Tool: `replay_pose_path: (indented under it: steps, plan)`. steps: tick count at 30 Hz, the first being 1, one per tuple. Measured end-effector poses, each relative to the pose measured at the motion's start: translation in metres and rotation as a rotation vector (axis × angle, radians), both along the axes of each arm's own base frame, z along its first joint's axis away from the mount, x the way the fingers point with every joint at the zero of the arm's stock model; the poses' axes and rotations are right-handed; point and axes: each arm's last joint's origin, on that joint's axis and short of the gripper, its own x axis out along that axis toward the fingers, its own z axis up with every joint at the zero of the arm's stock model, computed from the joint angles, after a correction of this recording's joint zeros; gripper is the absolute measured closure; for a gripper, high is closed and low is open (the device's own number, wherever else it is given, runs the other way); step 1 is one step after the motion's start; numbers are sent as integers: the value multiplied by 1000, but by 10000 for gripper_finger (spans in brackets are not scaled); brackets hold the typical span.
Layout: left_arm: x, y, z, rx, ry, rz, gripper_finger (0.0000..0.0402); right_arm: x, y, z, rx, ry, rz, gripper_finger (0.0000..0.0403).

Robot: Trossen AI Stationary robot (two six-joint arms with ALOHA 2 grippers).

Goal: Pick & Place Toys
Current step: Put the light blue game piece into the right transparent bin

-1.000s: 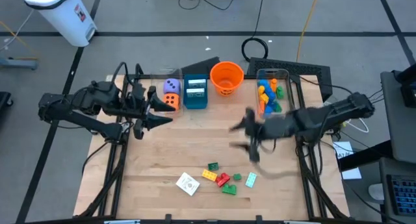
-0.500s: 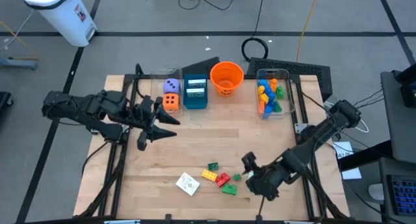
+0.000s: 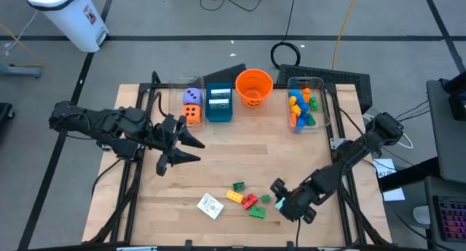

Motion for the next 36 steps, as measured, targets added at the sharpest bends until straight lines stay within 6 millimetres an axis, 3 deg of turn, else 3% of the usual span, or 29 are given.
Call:
replay_pose_path:
  steps: [9, 17, 26, 36]
  plan:
    - [0, 0, 0, -6, -2, 2, 190, -4, -19, -31, -44, 50, 61, 165]
    - [0, 1, 0, -1, -3, 11, 190, 0, -36, -45, -3, 73, 82, 165]
    - [1, 3, 0, 4, -4, 23, 190, 0, -47, -53, -12, 87, 98, 165]
    - [2, 6, 0, 10, -5, 36, 190, 9, -43, -69, -27, 91, 109, 165]
